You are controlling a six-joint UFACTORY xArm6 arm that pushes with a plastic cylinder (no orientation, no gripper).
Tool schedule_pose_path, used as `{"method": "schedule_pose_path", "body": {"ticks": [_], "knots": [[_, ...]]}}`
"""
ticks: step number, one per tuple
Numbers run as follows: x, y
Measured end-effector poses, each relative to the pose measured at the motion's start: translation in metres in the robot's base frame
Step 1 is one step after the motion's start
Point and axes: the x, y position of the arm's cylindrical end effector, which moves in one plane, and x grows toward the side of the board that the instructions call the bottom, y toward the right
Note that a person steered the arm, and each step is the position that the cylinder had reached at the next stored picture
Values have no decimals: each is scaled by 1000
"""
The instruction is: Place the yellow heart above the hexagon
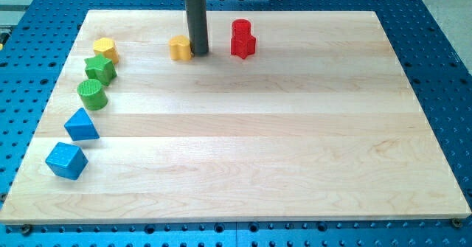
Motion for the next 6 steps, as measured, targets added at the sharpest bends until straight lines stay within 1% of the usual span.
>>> {"method": "schedule_pose_path", "body": {"ticks": [1,2,3,4,5,6], "knots": [[34,6],[42,-15],[21,-41],[4,-80],[-5,-66],[-36,-87]]}}
